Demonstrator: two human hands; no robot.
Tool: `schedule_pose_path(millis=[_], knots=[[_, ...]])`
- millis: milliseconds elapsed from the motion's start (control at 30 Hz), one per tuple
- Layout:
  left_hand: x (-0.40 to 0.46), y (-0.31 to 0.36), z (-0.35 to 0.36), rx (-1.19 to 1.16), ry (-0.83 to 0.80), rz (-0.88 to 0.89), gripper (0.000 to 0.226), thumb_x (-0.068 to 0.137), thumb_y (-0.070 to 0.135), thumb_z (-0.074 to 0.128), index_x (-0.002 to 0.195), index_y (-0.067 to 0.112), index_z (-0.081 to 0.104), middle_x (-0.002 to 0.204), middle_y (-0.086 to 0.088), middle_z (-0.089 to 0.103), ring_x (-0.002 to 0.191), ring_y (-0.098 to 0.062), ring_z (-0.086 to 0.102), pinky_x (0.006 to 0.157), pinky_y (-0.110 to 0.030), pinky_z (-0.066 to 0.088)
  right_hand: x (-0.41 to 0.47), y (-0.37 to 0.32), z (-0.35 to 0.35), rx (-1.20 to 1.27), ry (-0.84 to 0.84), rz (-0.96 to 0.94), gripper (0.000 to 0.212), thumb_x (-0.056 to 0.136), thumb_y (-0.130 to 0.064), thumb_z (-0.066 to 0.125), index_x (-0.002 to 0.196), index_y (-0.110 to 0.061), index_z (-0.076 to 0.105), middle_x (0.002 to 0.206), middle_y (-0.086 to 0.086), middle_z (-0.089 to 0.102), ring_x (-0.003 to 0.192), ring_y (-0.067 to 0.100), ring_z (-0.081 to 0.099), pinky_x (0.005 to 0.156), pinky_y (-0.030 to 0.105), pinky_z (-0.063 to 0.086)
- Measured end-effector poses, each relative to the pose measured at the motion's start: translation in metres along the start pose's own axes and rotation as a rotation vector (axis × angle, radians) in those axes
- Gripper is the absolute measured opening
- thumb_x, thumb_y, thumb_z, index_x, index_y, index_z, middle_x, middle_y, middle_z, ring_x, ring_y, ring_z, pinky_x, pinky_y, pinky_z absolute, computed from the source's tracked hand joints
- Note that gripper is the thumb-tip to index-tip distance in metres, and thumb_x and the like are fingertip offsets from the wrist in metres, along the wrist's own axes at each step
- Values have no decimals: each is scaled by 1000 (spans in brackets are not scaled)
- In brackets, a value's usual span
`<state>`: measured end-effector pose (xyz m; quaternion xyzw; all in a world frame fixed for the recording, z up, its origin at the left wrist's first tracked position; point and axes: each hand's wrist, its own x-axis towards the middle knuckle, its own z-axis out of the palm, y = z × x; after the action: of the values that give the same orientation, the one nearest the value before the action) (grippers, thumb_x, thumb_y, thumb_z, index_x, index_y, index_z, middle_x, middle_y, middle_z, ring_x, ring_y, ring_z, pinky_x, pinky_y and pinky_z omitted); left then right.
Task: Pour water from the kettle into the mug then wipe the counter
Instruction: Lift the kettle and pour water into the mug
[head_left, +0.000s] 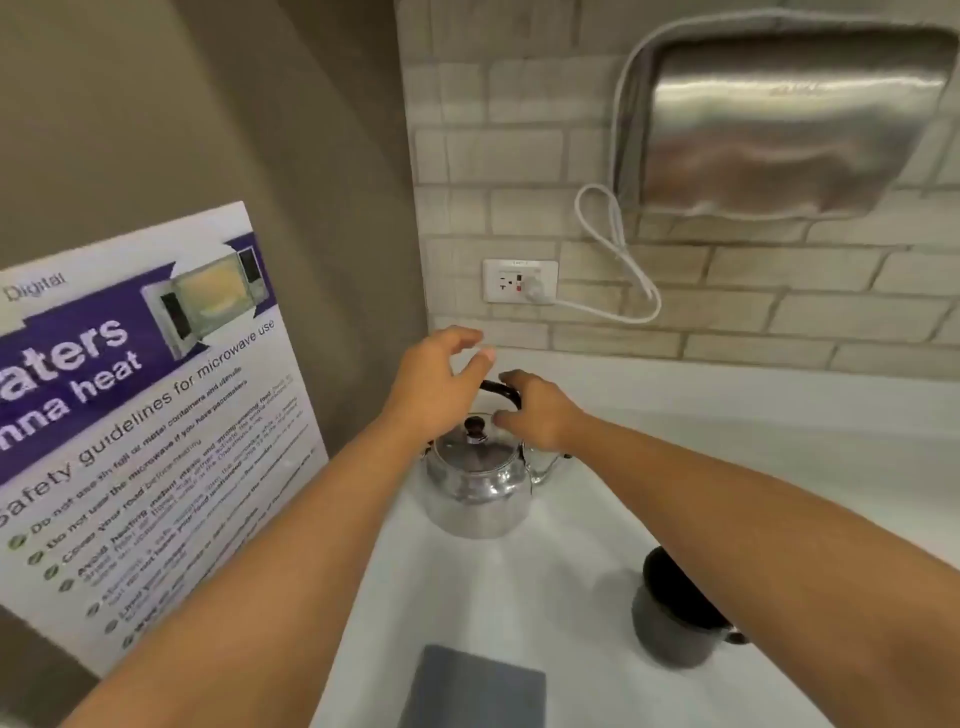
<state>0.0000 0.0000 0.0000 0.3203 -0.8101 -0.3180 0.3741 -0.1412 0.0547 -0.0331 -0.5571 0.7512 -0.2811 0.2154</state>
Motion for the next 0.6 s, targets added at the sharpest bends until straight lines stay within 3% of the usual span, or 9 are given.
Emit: schedule_pose_path(millis=[133, 233, 333, 400, 500, 600], knots=[[19, -28, 12, -49, -4, -149, 32, 96, 33, 54, 119, 15, 63, 124, 1, 62, 111, -7, 52, 89, -19, 34, 14, 5, 7, 68, 172, -30, 31, 83, -5, 53, 113, -6, 59, 107, 13, 64, 92, 24, 57, 72, 24, 38], [25, -54, 23, -11, 18, -230, 37, 97, 40, 47, 95, 9, 68, 93, -5, 67, 84, -19, 58, 71, -29, 43, 18, 10, 5, 117, 164, -17, 24, 80, -5, 56, 103, -9, 63, 88, 2, 64, 73, 14, 54, 59, 19, 39], [28, -70, 31, 48, 45, -253, 52, 96, 43, 44, 76, -2, 61, 70, -14, 63, 65, -28, 56, 61, -34, 45, 16, 12, 5, 201, 162, 2, 22, 80, -4, 58, 102, -9, 63, 75, -5, 59, 66, 10, 53, 58, 19, 40], [28, -72, 36, 29, 64, -248, 48, 95, 36, 47, 67, -2, 55, 58, -10, 54, 54, -21, 47, 53, -32, 39, 12, 11, 4, 278, 156, 15, 22, 81, -2, 59, 102, -8, 63, 76, -3, 60, 67, 12, 53, 61, 23, 43], [27, -68, 40, -14, 137, -238, 42, 88, 24, 50, 51, 11, 38, 45, 5, 32, 43, -9, 28, 42, -25, 24, 3, 9, -2, 326, 122, 9, 23, 83, 0, 61, 104, -8, 63, 90, 9, 65, 76, 18, 57, 76, 36, 50], [25, -56, 40, -63, 187, -197, 44, 84, 19, 53, 47, 14, 31, 36, 6, 27, 40, -9, 26, 38, -20, 19, -13, 10, -18, 300, 97, -30, 30, 84, -5, 65, 113, -11, 62, 104, 10, 68, 84, 15, 60, 85, 29, 49]])
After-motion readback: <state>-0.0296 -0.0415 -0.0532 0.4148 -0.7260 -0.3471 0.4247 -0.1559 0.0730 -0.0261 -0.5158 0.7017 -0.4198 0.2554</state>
